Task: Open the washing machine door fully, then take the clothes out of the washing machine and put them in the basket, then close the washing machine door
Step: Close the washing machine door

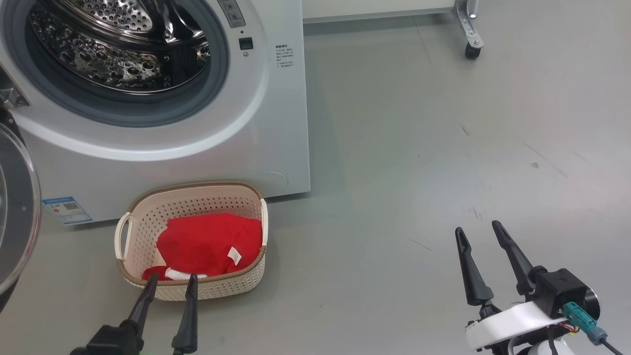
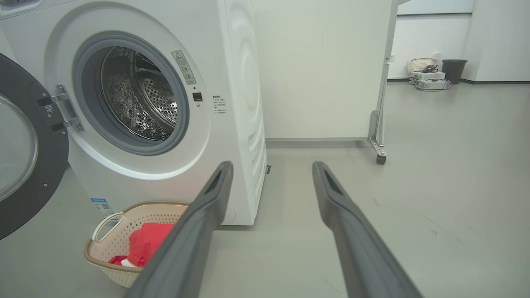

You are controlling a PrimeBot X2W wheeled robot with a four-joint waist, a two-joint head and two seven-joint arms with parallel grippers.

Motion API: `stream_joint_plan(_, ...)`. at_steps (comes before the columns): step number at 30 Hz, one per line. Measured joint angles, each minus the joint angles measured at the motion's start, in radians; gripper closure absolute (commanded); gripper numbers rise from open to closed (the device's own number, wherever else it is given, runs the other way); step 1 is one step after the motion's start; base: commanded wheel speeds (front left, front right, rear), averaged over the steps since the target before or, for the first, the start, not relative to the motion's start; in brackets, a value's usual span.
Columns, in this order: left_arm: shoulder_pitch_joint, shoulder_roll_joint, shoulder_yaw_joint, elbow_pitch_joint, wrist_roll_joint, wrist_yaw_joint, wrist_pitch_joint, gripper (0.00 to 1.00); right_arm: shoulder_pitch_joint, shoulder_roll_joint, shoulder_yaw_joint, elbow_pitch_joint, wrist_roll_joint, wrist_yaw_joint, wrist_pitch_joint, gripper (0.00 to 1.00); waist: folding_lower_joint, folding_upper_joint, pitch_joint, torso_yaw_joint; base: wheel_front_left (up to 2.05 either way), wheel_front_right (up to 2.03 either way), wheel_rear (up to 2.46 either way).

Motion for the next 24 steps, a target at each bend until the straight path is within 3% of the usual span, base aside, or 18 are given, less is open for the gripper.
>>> stream_joint_plan(24,0.000,0.000,0.001,-0.002,0.001,0.000,0.000,0.00,0.000,0.001,0.000,0.005,0.000,0.000,0.000,0.00,0.0000,0.0000,-0.005,0.002,0.00,0.00,0.00)
